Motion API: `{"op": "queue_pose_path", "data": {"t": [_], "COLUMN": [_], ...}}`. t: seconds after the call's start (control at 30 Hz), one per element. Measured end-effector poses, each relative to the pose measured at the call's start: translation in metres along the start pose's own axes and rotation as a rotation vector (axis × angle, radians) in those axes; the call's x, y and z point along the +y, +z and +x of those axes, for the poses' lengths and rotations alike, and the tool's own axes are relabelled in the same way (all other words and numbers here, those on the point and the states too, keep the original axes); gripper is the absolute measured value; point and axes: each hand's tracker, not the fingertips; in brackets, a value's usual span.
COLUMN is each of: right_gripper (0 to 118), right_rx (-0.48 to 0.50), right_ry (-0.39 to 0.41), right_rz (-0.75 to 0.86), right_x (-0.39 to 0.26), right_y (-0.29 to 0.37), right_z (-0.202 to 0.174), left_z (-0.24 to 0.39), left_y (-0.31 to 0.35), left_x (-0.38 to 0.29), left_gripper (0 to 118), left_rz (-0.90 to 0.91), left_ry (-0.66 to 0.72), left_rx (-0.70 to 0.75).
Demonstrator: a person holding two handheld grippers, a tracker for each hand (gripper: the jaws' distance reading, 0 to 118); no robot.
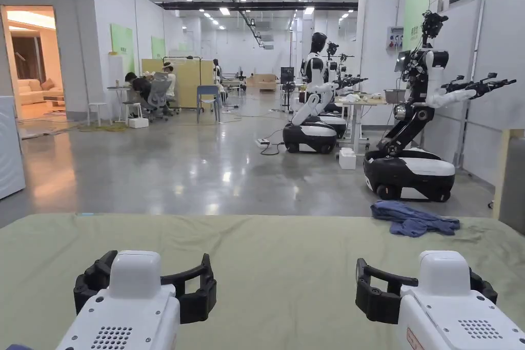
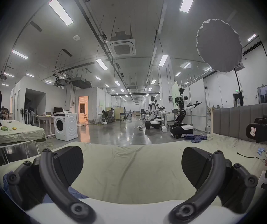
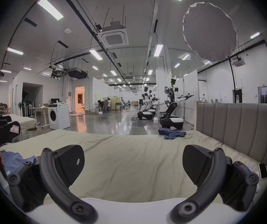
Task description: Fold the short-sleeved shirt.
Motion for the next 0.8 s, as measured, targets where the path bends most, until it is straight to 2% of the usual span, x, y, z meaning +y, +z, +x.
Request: {"op": "queue_pose_path", "data": {"t": [0.23, 0.8], "right_gripper": [118, 118], "right_rx": [0.004, -0.017], "right_ry": [0.037, 0.064], "right_rz": [0.026, 0.074], "right_x": [-0.0010, -0.0033], "right_y": [0.0024, 0.0103], "right_z": [-0.0042, -0.0095], "left_z": [0.0001, -0.0003], "left_y": [0.0022, 0.0109], "left_x": [-0.0007, -0.0014], "left_gripper": [118, 118], "left_rz": [0.027, 0.066], "left_ry": [-0.001, -0.001], "left_rx": [-0.007, -0.002]}}
